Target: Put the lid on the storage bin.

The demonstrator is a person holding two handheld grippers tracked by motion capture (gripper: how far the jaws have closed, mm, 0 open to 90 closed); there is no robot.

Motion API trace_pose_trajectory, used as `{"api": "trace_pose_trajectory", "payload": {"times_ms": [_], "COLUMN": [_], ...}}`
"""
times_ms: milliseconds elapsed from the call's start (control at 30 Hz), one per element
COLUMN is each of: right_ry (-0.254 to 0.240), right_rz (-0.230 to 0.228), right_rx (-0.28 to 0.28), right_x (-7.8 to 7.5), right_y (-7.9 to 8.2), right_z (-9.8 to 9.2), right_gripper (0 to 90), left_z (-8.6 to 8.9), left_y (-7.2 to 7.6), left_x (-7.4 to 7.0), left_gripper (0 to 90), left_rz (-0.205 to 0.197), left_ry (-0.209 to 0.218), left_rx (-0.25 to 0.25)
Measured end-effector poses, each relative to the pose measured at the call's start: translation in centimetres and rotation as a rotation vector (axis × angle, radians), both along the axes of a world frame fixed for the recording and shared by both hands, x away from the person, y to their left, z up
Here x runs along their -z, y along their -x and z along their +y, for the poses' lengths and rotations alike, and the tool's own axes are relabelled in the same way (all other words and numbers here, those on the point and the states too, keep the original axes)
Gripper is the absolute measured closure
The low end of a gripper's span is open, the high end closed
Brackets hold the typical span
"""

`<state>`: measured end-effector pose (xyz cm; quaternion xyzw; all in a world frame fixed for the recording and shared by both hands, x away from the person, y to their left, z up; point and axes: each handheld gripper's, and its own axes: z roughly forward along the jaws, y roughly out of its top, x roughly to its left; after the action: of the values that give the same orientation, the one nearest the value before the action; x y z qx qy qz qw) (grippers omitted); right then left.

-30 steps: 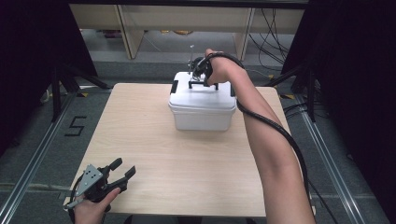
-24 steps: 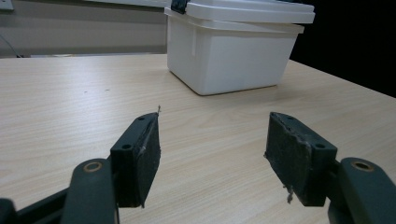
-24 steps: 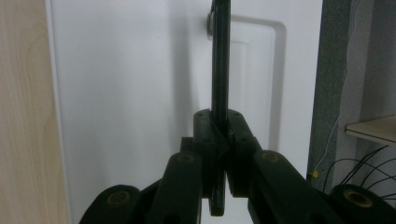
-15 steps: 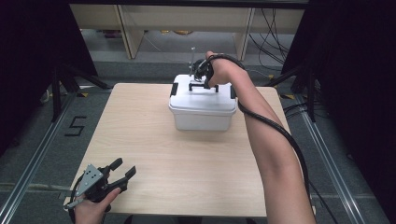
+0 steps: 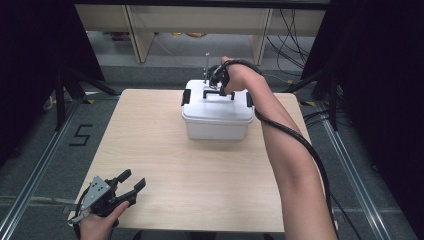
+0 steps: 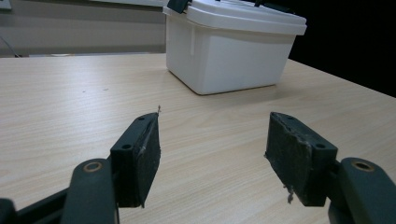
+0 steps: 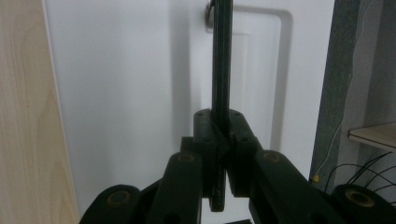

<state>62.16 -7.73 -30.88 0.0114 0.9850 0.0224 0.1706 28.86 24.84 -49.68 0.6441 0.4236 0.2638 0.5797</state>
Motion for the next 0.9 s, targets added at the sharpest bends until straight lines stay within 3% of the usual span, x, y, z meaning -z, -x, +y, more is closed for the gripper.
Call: {"api": "trace_pose_trajectory", "payload": {"times_ms": [133, 200, 300, 467, 500, 767, 900], "right_ry": [-0.003, -0.014, -0.013, -0.041, -0.039, -0.025, -0.018], "right_rz": [0.002, -0.01, -0.006, -0.028, -0.013, -0.047, -0.056], "right_rx": [0.042, 0.01, 0.041, 0.002, 0.031, 0.005, 0.035], "right_x": [-0.3, -0.3, -0.5, -0.6, -0.6, -0.3, -0.2], "right_y": [0.1, -0.2, -0.1, -0.9, -0.8, -1.0, -0.5], "right_z": [0.1, 0.1, 0.2, 0.0, 0.0, 0.1, 0.2], "right_gripper": [84.1, 84.0, 83.7, 81.8, 81.4, 80.7, 79.3], "left_z": [0.0, 0.0, 0.0, 0.0, 0.0, 0.0, 0.0], "left_y": [0.0, 0.0, 0.0, 0.0, 0.0, 0.1, 0.1], "left_x": [0.0, 0.0, 0.0, 0.0, 0.0, 0.0, -0.1], "left_gripper": [34.4, 34.4, 34.4, 34.3, 34.3, 34.3, 34.3], "left_rz": [0.0, -0.001, -0.001, -0.001, -0.003, -0.004, -0.005], "left_ry": [0.0, 0.0, 0.001, -0.001, 0.0, 0.004, 0.0], "left_rx": [0.001, 0.002, 0.001, 0.003, 0.004, 0.005, 0.006]}}
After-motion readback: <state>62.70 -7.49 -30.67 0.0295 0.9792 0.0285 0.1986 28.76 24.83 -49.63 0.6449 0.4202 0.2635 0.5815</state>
